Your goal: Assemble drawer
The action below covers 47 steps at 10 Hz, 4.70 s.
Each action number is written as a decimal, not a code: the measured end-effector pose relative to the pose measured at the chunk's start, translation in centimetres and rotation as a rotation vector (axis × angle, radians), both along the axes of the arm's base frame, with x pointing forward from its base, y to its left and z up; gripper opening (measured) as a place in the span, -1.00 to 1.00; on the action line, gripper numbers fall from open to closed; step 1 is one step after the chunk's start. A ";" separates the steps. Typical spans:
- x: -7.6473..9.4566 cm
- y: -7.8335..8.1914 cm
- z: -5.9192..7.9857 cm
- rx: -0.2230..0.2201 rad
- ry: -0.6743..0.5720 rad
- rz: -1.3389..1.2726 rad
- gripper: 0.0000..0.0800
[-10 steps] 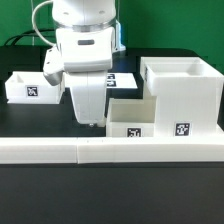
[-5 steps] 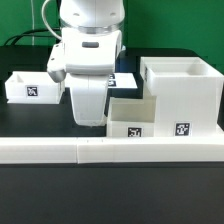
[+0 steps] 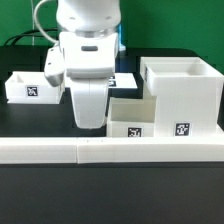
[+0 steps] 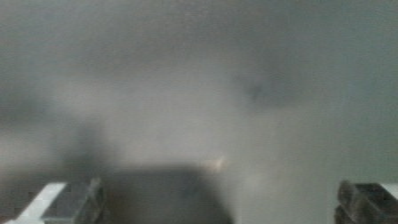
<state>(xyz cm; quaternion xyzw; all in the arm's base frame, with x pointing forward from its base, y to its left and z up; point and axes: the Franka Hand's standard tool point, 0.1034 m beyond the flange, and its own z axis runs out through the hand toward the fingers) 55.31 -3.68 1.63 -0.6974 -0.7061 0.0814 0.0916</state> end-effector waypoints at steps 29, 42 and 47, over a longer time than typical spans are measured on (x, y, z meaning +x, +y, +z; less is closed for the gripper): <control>3.6 0.1 3.9 -0.107 0.157 -0.017 0.62; 3.0 2.6 3.8 -0.217 0.241 -0.077 0.62; 0.5 0.6 5.3 -0.171 0.221 -0.036 0.62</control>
Offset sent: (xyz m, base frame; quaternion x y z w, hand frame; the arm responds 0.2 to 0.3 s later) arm 0.0314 0.0575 0.0031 0.0265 -0.0001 0.0059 0.9996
